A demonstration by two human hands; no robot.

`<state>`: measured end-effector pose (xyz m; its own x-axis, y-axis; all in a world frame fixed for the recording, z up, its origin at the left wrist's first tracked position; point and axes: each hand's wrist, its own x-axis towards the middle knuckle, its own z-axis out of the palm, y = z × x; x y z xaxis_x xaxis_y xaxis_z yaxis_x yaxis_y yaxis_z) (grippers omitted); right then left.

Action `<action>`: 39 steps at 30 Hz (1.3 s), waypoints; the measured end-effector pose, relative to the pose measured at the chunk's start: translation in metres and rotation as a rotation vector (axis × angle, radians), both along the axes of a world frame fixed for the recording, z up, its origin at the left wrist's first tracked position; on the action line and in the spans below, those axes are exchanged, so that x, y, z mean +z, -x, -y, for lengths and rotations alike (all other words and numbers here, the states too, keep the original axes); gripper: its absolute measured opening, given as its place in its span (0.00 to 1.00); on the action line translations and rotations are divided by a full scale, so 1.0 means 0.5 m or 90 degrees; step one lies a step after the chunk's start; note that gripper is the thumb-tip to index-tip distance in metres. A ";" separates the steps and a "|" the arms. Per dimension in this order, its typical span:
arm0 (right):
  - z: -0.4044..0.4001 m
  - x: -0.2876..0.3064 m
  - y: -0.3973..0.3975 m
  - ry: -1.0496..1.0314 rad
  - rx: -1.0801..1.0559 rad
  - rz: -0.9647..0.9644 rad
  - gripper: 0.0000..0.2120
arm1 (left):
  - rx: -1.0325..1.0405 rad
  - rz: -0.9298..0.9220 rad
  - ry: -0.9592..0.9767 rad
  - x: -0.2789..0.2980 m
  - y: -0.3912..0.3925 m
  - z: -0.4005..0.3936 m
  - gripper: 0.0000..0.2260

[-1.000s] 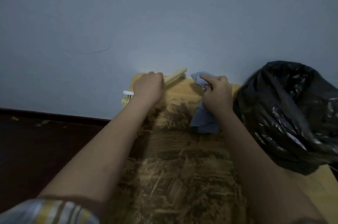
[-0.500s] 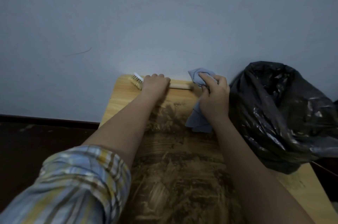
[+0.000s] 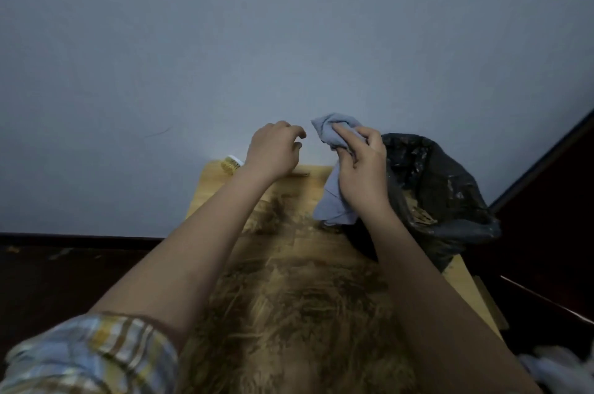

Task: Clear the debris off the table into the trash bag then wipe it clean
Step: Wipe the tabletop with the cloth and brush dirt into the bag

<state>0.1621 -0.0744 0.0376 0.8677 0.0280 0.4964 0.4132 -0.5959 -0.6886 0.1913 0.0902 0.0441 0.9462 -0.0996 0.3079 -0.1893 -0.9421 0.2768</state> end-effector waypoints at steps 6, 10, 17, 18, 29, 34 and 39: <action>0.101 0.084 0.042 -0.049 -0.040 0.017 0.16 | -0.003 -0.002 0.187 0.085 0.097 0.091 0.13; 0.178 0.115 0.061 -0.060 -0.071 0.013 0.15 | 0.006 -0.046 0.253 0.100 0.129 0.167 0.13; 0.315 0.108 0.085 -0.053 -0.098 -0.020 0.15 | 0.060 -0.186 0.278 0.043 0.137 0.309 0.14; 0.331 0.102 0.085 -0.048 -0.100 -0.024 0.15 | 0.067 -0.198 0.280 0.033 0.135 0.322 0.15; 0.446 0.029 0.033 0.096 -0.123 -0.099 0.15 | 0.137 -0.259 0.208 -0.044 0.085 0.410 0.22; 0.457 -0.011 0.016 0.136 -0.139 -0.148 0.15 | 0.148 -0.266 0.188 -0.057 0.061 0.421 0.20; 0.443 -0.031 0.012 0.201 -0.161 -0.194 0.15 | 0.155 -0.284 0.259 -0.067 0.048 0.435 0.12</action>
<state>0.1561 -0.2958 0.0222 0.9709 -0.0942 0.2203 0.0366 -0.8504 -0.5249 0.1674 -0.1270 0.0108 0.9726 0.1753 -0.1524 0.2322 -0.7465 0.6236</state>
